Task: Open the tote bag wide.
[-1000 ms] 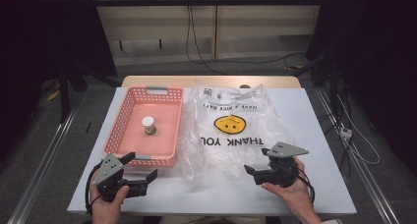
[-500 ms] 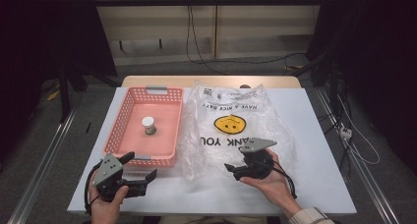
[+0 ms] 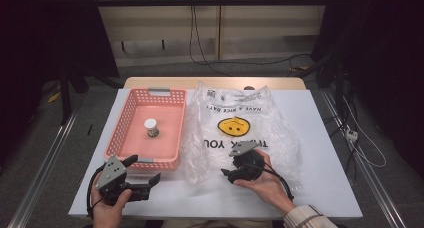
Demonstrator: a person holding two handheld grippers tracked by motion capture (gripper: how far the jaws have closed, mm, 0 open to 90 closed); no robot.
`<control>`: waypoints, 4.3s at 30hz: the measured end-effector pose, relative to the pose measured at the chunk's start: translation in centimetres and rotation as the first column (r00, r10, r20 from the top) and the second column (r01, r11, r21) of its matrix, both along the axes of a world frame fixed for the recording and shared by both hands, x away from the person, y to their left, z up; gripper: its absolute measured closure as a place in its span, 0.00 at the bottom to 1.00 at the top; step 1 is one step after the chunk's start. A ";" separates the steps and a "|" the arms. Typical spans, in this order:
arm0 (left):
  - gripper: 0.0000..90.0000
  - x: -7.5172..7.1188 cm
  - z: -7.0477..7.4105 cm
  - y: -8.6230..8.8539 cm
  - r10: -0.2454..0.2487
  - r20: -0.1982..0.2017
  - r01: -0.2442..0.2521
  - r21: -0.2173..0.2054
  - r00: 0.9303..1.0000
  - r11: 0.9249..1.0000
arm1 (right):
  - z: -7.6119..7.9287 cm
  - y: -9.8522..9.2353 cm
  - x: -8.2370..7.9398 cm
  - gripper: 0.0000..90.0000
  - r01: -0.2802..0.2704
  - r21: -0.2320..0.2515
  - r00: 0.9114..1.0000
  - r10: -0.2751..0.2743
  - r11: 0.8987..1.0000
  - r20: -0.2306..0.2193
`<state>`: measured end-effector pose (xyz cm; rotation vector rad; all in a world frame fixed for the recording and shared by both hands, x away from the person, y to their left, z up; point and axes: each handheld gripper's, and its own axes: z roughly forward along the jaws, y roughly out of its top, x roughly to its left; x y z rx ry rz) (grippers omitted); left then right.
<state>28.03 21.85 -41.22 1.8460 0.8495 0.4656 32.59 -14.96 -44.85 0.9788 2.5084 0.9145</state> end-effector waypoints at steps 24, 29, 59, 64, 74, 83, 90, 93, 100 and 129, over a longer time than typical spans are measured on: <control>0.05 0.1 0.0 0.0 -0.012 -0.004 0.012 -0.002 1.000 1.000 | -0.8 -2.5 1.5 0.43 0.090 0.008 0.991 -0.089 0.996 -0.097; 0.05 0.1 -0.1 0.0 -0.012 -0.005 0.012 0.000 1.000 1.000 | -0.6 -2.9 2.2 0.74 0.090 0.023 0.991 -0.088 0.996 -0.104; 0.05 0.1 -0.1 0.1 -0.016 -0.007 0.016 -0.003 1.000 1.000 | 1.8 -4.8 2.7 1.00 0.161 0.150 0.985 -0.150 0.976 -0.081; 0.05 0.1 -0.1 0.1 -0.012 -0.009 0.012 -0.006 1.000 1.000 | 2.3 -4.7 2.6 1.00 0.139 0.157 0.990 -0.134 0.978 -0.046; 0.05 0.2 -0.1 0.0 -0.012 -0.010 0.012 0.000 1.000 1.000 | 3.8 -4.8 2.4 1.00 0.136 0.170 0.989 -0.143 0.976 0.030; 0.05 0.2 -0.1 0.1 -0.005 -0.010 0.004 -0.009 1.000 1.000 | 4.6 -4.6 2.7 1.00 0.149 0.190 0.985 -0.162 0.970 0.054; 0.05 0.2 -0.1 0.1 -0.005 -0.013 0.005 -0.006 1.000 1.000 | 5.5 -5.0 2.8 1.00 0.159 0.223 0.980 -0.181 0.962 0.081; 0.05 0.2 -0.1 0.1 -0.005 -0.012 0.005 -0.008 1.000 1.000 | 5.9 -5.1 3.1 1.00 0.160 0.239 0.979 -0.186 0.958 0.086; 0.05 0.1 -0.1 0.1 -0.009 -0.012 0.009 -0.006 1.000 1.000 | 7.3 -4.8 3.7 1.00 0.156 0.260 0.977 -0.187 0.953 0.102; 0.05 0.2 -0.1 0.7 -0.003 -0.017 0.002 -0.024 1.000 1.000 | 10.4 -4.6 4.9 1.00 0.120 0.357 0.974 -0.180 0.927 0.141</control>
